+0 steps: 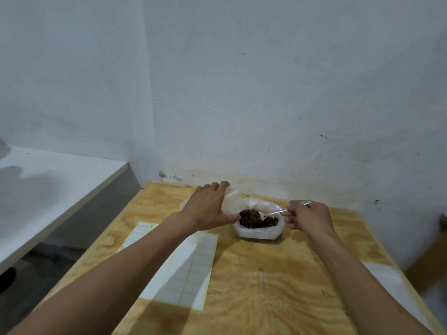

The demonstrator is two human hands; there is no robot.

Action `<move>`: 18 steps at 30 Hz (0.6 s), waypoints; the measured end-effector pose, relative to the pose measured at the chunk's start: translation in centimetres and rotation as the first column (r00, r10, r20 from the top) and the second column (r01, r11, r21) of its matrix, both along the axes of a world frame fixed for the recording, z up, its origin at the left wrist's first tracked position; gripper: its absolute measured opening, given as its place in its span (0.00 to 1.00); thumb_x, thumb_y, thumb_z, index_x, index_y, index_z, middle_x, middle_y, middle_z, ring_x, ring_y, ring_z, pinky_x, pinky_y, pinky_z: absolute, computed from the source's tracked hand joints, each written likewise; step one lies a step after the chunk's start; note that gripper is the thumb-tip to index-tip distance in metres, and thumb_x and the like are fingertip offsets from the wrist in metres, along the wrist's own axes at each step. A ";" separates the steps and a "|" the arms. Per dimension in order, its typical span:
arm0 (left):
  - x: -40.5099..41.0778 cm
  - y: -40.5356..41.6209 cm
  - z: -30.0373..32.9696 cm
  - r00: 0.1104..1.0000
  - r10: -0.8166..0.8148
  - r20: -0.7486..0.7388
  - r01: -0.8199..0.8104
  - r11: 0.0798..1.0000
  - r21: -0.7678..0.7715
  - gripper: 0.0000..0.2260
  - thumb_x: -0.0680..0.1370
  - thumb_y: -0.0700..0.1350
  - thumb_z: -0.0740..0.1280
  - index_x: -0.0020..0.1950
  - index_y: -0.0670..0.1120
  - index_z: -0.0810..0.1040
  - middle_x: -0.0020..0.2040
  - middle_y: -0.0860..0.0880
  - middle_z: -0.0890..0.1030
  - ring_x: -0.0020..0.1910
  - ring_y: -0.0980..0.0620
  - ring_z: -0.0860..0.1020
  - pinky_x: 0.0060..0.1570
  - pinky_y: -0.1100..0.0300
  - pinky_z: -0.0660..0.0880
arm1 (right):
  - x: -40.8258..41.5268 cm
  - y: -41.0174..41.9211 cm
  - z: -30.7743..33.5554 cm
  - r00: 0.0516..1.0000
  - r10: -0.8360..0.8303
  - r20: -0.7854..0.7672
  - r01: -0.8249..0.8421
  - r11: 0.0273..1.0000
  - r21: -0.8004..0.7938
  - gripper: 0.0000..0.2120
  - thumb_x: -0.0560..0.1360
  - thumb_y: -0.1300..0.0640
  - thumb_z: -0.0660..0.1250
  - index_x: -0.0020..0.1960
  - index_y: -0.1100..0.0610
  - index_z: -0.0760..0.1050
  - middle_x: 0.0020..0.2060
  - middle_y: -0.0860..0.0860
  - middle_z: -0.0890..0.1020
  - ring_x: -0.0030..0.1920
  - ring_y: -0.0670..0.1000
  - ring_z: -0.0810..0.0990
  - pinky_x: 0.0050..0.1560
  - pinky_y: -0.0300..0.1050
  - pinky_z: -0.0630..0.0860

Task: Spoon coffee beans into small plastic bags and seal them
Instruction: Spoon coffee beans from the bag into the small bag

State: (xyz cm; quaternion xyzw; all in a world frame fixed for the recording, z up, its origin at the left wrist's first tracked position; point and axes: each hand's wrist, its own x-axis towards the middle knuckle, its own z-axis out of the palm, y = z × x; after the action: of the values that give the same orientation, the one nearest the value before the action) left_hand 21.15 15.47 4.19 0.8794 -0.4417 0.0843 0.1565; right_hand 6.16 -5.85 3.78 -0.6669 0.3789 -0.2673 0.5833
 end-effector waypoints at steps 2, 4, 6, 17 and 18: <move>0.2 0.1 0.1 1.000 0.003 -0.015 -0.003 1.000 -0.029 0.40 0.74 0.68 0.69 0.77 0.46 0.62 0.69 0.45 0.75 0.64 0.44 0.75 0.64 0.52 0.67 | -0.2 -0.3 0.3 1.000 0.002 0.025 -0.003 0.999 0.042 0.03 0.77 0.66 0.67 0.48 0.62 0.80 0.30 0.54 0.87 0.25 0.47 0.82 0.24 0.39 0.76; 0.2 0.3 0.1 0.999 -0.008 -0.046 0.004 0.997 -0.072 0.41 0.73 0.67 0.70 0.77 0.47 0.62 0.69 0.46 0.74 0.65 0.44 0.74 0.64 0.53 0.67 | -0.3 -0.6 0.8 0.999 0.003 0.043 -0.006 0.998 0.065 0.03 0.76 0.66 0.68 0.48 0.62 0.80 0.30 0.54 0.87 0.25 0.46 0.82 0.24 0.39 0.77; 0.3 0.6 0.0 0.995 -0.033 -0.099 0.020 0.991 -0.129 0.40 0.72 0.66 0.72 0.77 0.48 0.63 0.70 0.47 0.74 0.65 0.46 0.73 0.62 0.56 0.66 | -0.5 -0.8 1.5 0.999 0.004 0.049 -0.007 0.998 0.061 0.02 0.76 0.66 0.68 0.47 0.61 0.80 0.31 0.54 0.87 0.24 0.45 0.81 0.24 0.38 0.76; 1.4 1.9 0.2 0.944 -0.058 -0.326 -0.021 0.972 -0.236 0.43 0.68 0.63 0.76 0.78 0.49 0.64 0.73 0.51 0.71 0.70 0.52 0.70 0.62 0.60 0.67 | 2.8 2.1 6.0 0.987 0.084 0.134 -0.075 0.995 -0.071 0.03 0.77 0.63 0.69 0.49 0.61 0.81 0.33 0.54 0.88 0.27 0.48 0.82 0.27 0.40 0.77; 1.5 2.0 0.2 0.941 -0.055 -0.335 -0.029 0.970 -0.242 0.43 0.68 0.63 0.76 0.77 0.49 0.64 0.73 0.52 0.71 0.70 0.52 0.70 0.61 0.60 0.67 | 3.1 2.7 6.1 0.985 0.106 0.134 -0.093 0.991 -0.097 0.03 0.77 0.63 0.69 0.50 0.60 0.81 0.34 0.54 0.88 0.28 0.49 0.83 0.28 0.41 0.77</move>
State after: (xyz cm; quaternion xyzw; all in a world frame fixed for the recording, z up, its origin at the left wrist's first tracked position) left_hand 22.63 17.47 4.41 0.8520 -0.4002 -0.0157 0.3373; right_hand 9.29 -3.19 9.85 -0.6905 0.2912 -0.3004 0.5900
